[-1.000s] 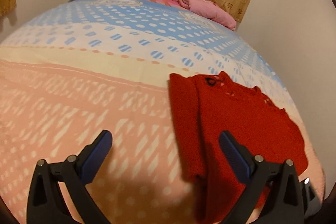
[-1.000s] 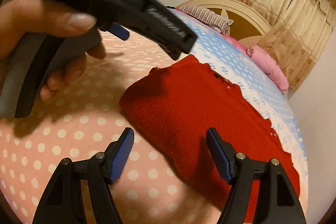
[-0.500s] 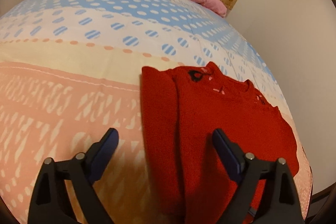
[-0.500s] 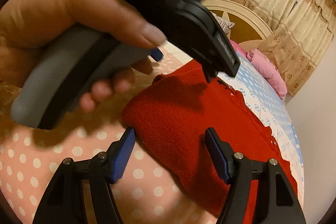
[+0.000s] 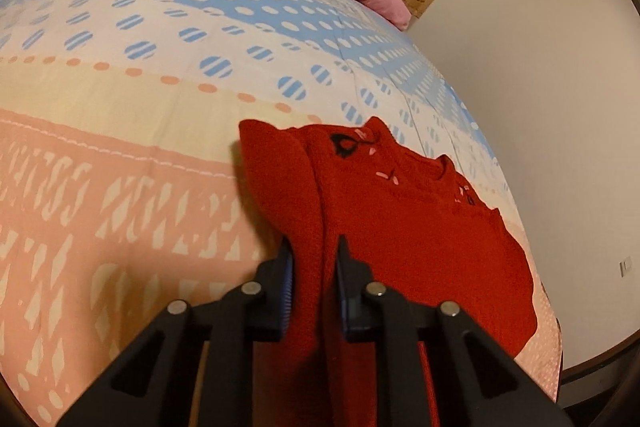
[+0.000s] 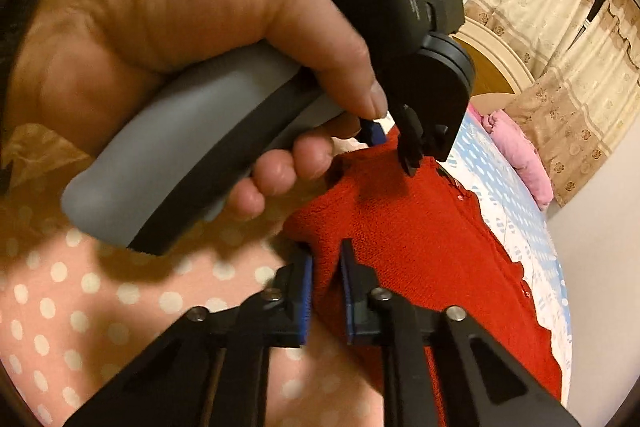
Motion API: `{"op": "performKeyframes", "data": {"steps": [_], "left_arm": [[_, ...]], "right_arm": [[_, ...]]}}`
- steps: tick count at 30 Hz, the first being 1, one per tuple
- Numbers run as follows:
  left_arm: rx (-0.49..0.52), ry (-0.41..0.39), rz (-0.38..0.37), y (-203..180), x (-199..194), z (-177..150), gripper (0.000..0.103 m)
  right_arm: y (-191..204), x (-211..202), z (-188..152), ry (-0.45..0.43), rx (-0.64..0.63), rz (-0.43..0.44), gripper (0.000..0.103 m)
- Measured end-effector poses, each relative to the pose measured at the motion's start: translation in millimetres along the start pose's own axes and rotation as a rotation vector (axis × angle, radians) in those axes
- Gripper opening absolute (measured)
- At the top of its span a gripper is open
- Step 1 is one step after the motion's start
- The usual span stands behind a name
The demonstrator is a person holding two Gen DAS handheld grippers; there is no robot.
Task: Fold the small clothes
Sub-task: 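Grasp the side edge of the sweater with the left gripper, then lift the side with the left gripper and fold it across the sweater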
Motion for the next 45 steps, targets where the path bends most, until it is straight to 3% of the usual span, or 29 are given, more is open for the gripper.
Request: {"op": "performKeyframes", "data": {"steps": [7,18,31,45], "left_arm": [[-0.041,-0.013,-0.035,-9.8,-9.0,6.1,0.017],[-0.046,-0.045,-0.123,-64.4,-12.5,14.4,0.017],[0.043,-0.044,-0.162,-136.7,8.8,16.9,0.016],[0.17,0.041,-0.224,-203.8,55.3,2.1,0.016]], "right_arm": [[-22.9,-10.6,-2.5,-0.027,0.128,0.041,0.008],[-86.0,-30.7,-30.6,-0.063,0.381,0.041,0.007],[-146.6,-50.0,-72.4,-0.088,0.592,0.026,0.007],[-185.1,-65.5,-132.5,-0.06,0.759,-0.011,0.007]]}}
Point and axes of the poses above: each gripper's, at about its wrist camera, not at the fingertips, and x roughly the way its jaws point, y to its left, z to its top, the point moved 2 cm from there along x, roughly the way its jaws point, and after that the axes turned 9 degrees about -z, right-handed, at the moved point
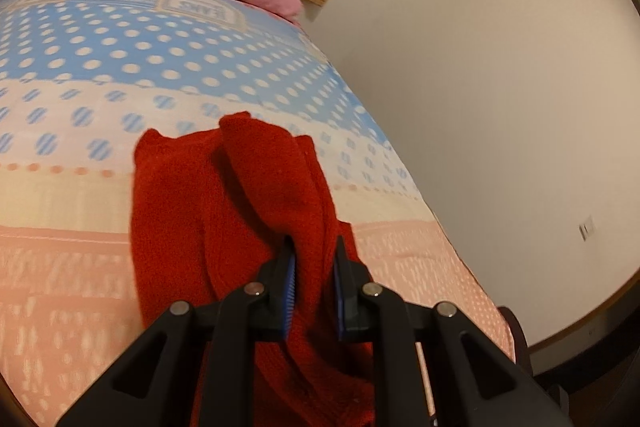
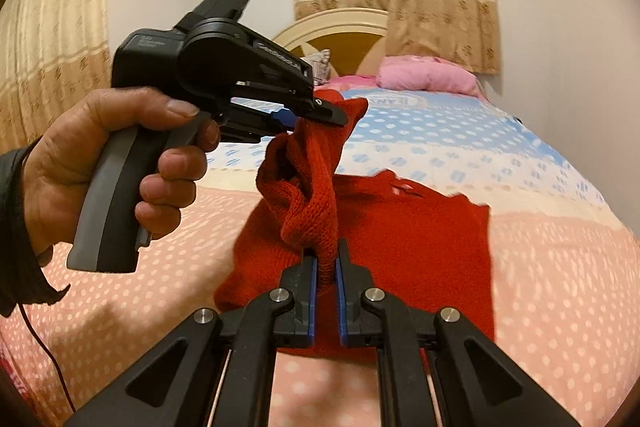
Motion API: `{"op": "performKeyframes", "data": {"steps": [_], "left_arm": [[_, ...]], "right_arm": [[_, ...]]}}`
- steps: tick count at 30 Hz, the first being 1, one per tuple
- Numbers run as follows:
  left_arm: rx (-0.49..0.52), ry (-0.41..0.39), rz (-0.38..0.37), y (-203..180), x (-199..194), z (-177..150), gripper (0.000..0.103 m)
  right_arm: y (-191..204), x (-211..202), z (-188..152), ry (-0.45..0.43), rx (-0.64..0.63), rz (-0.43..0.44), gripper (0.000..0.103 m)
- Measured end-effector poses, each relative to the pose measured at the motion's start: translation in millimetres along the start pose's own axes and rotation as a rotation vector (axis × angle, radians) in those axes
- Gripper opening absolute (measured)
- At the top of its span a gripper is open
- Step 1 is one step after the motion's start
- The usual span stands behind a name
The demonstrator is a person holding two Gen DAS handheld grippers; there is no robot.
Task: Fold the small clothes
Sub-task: 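Lift the side with the left gripper and fold it across the sweater, then open the left gripper to release the folded side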
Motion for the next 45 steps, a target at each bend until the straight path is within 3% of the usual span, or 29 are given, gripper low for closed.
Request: {"op": "performKeyframes", "data": {"steps": [16,19,22,24,29,32,35,37,38,41,45], "left_arm": [[0.093,0.118,0.006,-37.1,70.2,-26.3,0.018],[0.12,0.135,0.007,-41.7,74.1,-37.3,0.029],[0.146,0.131,-0.008,-42.4,62.4,-48.1,0.047],[0.184,0.107,0.006,-40.5,46.0,-54.9,0.068],[0.325,0.031,0.118,-32.5,7.2,-75.5,0.072],[0.397,0.001,0.222,-27.7,-3.6,-94.6,0.082],[0.407,0.02,0.238,-16.9,-2.0,-109.8,0.084],[0.398,0.039,0.239,-11.0,3.4,-116.3,0.084],[0.389,0.046,0.238,-8.1,5.4,-118.4,0.084],[0.368,0.061,0.238,-3.5,10.7,-118.6,0.087],[0.344,0.07,0.223,2.0,12.1,-122.7,0.093]], "right_arm": [[-64.6,-7.1,-35.0,0.094,0.208,-0.013,0.007],[-75.1,-4.0,-43.6,0.12,0.263,-0.004,0.007],[-82.4,-4.7,-47.4,0.126,0.301,0.007,0.007],[-86.7,-5.8,-48.9,0.12,0.318,0.015,0.007],[-94.3,-10.9,-53.3,0.111,0.363,0.035,0.008],[-98.3,-19.2,-52.4,0.069,0.386,0.062,0.009],[-98.8,-32.0,-46.5,0.004,0.38,0.058,0.025],[-100.8,-40.1,-35.0,-0.041,0.379,0.053,0.056],[-101.1,-38.7,-24.8,-0.037,0.371,0.059,0.061],[-102.6,-24.8,3.3,0.005,0.321,0.04,0.061],[-109.3,28.9,32.5,0.154,0.3,0.022,0.059]]}}
Point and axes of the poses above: each gripper's, at about its wrist camera, not at the fingertips, and x roughly the way its jaws point, y to its left, z to its top, the point moved 2 cm from there along x, roughly the way its jaws point, and after that the axes turned 9 degrees about -z, right-handed, at the moved point
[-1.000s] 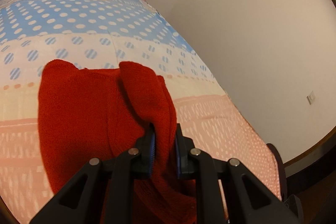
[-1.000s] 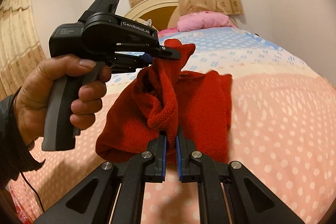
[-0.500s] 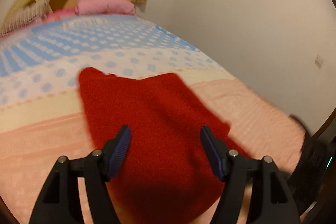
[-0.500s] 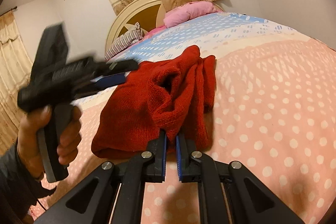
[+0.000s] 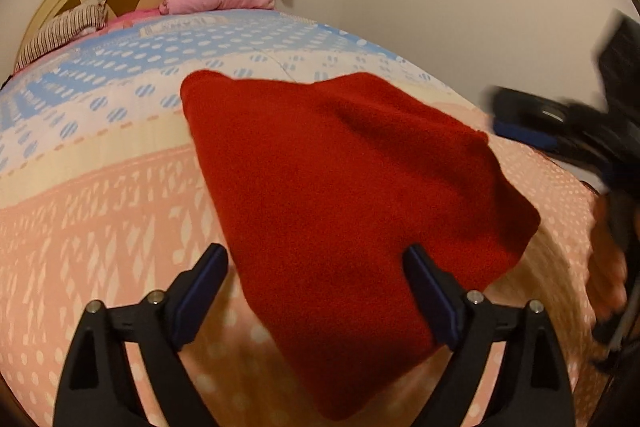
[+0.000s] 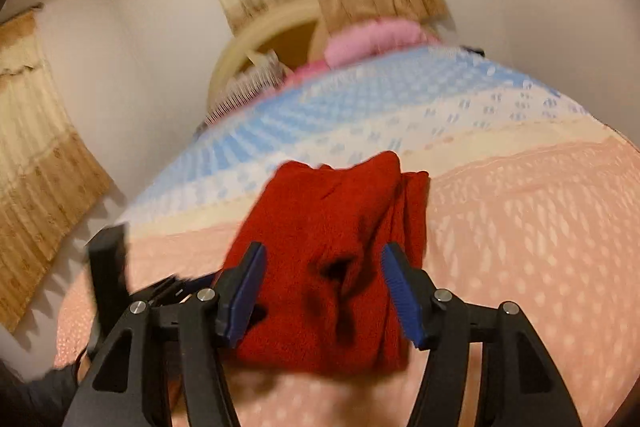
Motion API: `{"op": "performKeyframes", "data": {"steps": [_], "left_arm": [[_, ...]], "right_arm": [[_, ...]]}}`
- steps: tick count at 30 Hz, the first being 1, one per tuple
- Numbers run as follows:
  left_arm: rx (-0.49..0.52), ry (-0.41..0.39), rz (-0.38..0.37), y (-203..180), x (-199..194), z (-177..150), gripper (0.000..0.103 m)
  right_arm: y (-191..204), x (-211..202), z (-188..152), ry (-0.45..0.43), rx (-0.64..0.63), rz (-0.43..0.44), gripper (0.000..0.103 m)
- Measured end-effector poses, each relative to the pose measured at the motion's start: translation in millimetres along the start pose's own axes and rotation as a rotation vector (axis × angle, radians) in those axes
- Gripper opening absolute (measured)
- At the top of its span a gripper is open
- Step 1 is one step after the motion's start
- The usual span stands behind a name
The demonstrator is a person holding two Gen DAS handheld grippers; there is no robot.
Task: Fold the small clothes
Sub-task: 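Open the left gripper to release the folded side, then press the folded sweater flat with the right gripper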
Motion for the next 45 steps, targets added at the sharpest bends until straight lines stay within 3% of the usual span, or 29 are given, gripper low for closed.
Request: {"op": "performKeyframes", "data": {"steps": [3,4,7,9,13,17,19,21,24,25,29,30,33,36,40,43,44,45], "left_arm": [[-0.033,0.0,-0.012,5.8,0.0,-2.9,0.097],[-0.043,-0.002,-0.018,7.5,-0.3,-4.1,0.097],[-0.067,-0.005,-0.037,10.3,-1.5,-5.7,0.098],[-0.073,-0.013,-0.046,10.9,-2.9,-6.1,0.101],[-0.056,0.016,-0.036,6.9,3.5,-6.7,0.103],[-0.044,0.021,-0.015,5.3,3.3,-7.3,0.103],[-0.046,0.007,-0.011,6.2,0.4,-7.3,0.103],[-0.041,-0.03,-0.02,5.5,-7.2,-7.0,0.103],[-0.064,-0.102,-0.034,8.2,-20.9,-4.5,0.103],[-0.082,-0.117,-0.04,10.6,-23.3,-3.5,0.103],[-0.155,-0.093,-0.016,22.7,-16.6,-0.2,0.103],[-0.172,-0.071,-0.002,25.8,-12.2,-0.9,0.103],[-0.191,-0.034,-0.006,30.8,-4.6,-2.7,0.103],[-0.178,-0.003,0.001,28.4,1.6,-4.3,0.103],[-0.161,-0.054,0.0,23.7,-9.5,0.0,0.103],[-0.185,-0.064,-0.051,25.9,-11.7,3.7,0.103],[-0.203,-0.056,-0.061,28.0,-9.0,4.0,0.103],[-0.221,-0.042,-0.064,31.0,-4.6,3.6,0.103]], "right_arm": [[-0.4,45.9,7.0,0.15,0.005,0.004,0.031],[-1.1,53.7,4.8,0.172,0.005,-0.012,0.028],[-7.3,51.2,-5.4,0.142,0.004,-0.05,0.01],[-14.2,40.1,-11.4,0.105,0.017,-0.067,0.009],[-30.9,35.7,-26.9,0.1,0.015,-0.102,0.008],[-30.5,38.0,-18.5,0.093,0.023,-0.095,0.009],[-26.9,33.9,-10.8,0.064,0.004,-0.142,0.023],[-19.8,23.5,-3.7,0.005,-0.028,-0.162,0.025],[0.2,6.2,4.3,-0.071,-0.091,-0.079,0.025],[10.9,2.6,5.3,-0.083,-0.127,-0.012,0.025],[33.9,15.3,-2.5,0.002,-0.2,0.143,0.025],[33.7,20.9,-7.3,0.034,-0.208,0.147,0.025],[17.6,39.8,-24.3,0.098,-0.208,0.047,0.025],[-7.8,47.6,-35.6,0.129,-0.128,0.138,0.025],[-6.0,47.1,-31.2,0.151,-0.159,0.135,0.025],[-8.2,34.7,-24.2,0.115,-0.14,0.18,0.026],[-12.8,32.0,-18.7,0.091,-0.111,0.196,0.027],[-23.1,27.7,-11.8,0.062,-0.057,0.203,0.039]]}}
Point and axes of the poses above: each gripper's, at about its wrist camera, not at the fingertips, and x roughly the way its jaws point, y to its left, z to its top, the point moved 2 cm from there along x, roughly the way its jaws point, and after that the axes turned 9 degrees about -z, right-handed, at the moved point
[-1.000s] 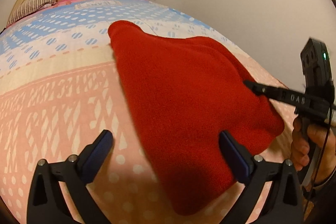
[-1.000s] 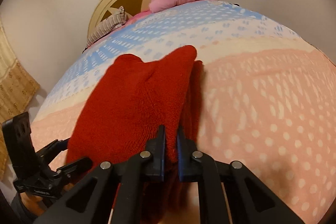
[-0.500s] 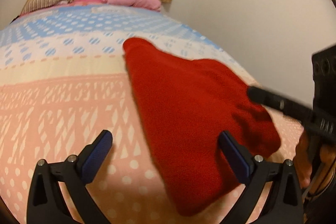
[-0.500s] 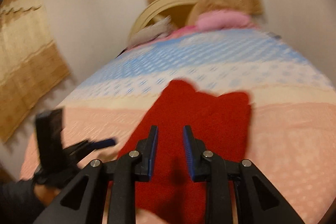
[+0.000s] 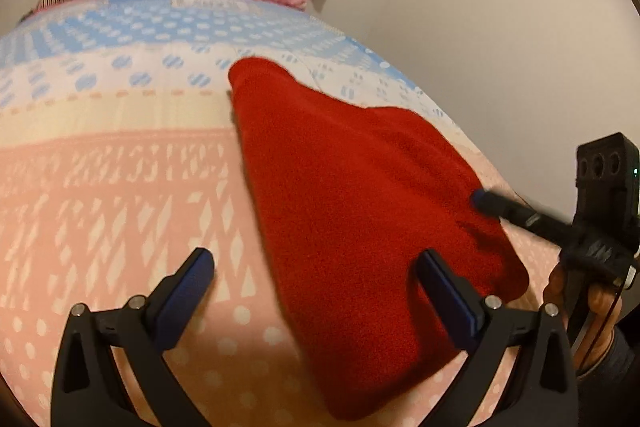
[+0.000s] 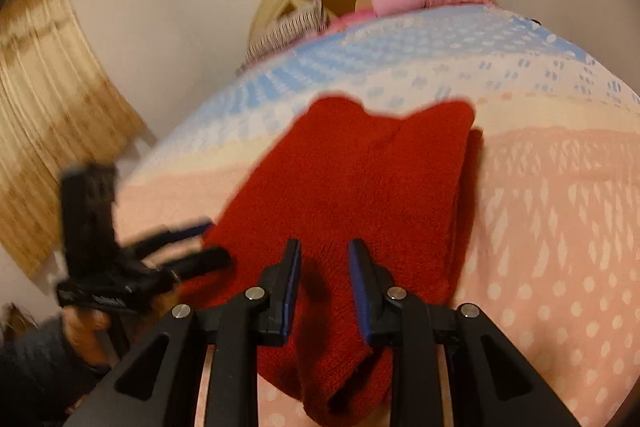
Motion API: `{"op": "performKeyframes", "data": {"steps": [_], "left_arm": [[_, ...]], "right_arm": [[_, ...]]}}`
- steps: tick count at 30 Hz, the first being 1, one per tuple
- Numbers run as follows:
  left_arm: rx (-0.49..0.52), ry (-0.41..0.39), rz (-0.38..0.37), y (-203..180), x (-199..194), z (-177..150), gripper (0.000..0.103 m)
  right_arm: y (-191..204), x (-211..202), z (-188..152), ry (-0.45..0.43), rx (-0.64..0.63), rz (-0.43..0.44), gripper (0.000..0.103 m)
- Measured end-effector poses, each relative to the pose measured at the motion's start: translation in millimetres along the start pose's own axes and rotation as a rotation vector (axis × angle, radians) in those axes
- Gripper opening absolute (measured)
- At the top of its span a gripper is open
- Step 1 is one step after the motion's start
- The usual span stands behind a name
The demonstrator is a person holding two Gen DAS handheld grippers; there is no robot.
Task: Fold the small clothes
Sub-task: 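Press the folded sweater flat with the right gripper, then grasp the edge of the folded red sweater with the right gripper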
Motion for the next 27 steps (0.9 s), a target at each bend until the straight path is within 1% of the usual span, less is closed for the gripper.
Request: {"op": "performKeyframes", "data": {"steps": [1,2,3,5,7,9,12,17,19,24,26,27], "left_arm": [[-0.012,0.015,0.003,2.3,3.8,-0.6,0.103],[-0.025,0.029,-0.003,5.1,7.6,-1.4,0.103],[-0.026,0.029,-0.007,5.2,8.3,-2.3,0.103],[-0.02,0.025,-0.008,3.5,8.7,-3.6,0.103],[-0.012,0.03,-0.008,2.0,10.3,-4.8,0.103],[-0.005,0.03,-0.005,0.3,10.6,-6.1,0.103],[0.001,0.03,-0.007,-0.9,11.1,-6.4,0.103],[0.018,0.042,0.006,-2.7,13.4,-7.1,0.103],[0.028,0.047,0.018,-4.1,14.5,-7.8,0.103],[0.047,0.057,0.035,-6.1,17.1,-8.4,0.103],[0.051,0.059,0.037,-6.6,17.3,-8.6,0.103],[0.054,0.061,0.036,-6.7,17.6,-8.9,0.103]], "right_arm": [[-6.4,-1.5,4.9,-0.018,0.04,0.0,0.06],[-17.1,-3.3,10.3,-0.035,0.099,0.004,0.068],[-22.1,-6.5,10.8,-0.038,0.128,0.004,0.072],[-43.3,-1.9,17.7,-0.029,0.214,-0.026,0.072],[-54.9,7.0,23.3,-0.008,0.247,-0.033,0.072],[-63.4,16.7,29.0,0.023,0.266,-0.059,0.072],[-75.5,35.4,37.6,0.066,0.318,-0.04,0.072],[-79.5,63.5,41.8,0.139,0.318,-0.045,0.072],[-81.0,72.3,41.1,0.158,0.314,-0.071,0.07],[-86.8,82.7,45.8,0.162,0.336,-0.054,0.07],[-86.8,86.9,48.2,0.165,0.332,-0.051,0.068],[-86.8,89.7,49.1,0.169,0.33,-0.05,0.065]]}}
Point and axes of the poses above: each gripper's, at about its wrist camera, not at the fingertips, and x roughly the way its jaws point, y to its left, z to its top, the point moved 2 cm from there along x, roughly the way its jaws point, and after that the axes turned 9 degrees about -z, right-handed, at the moved point
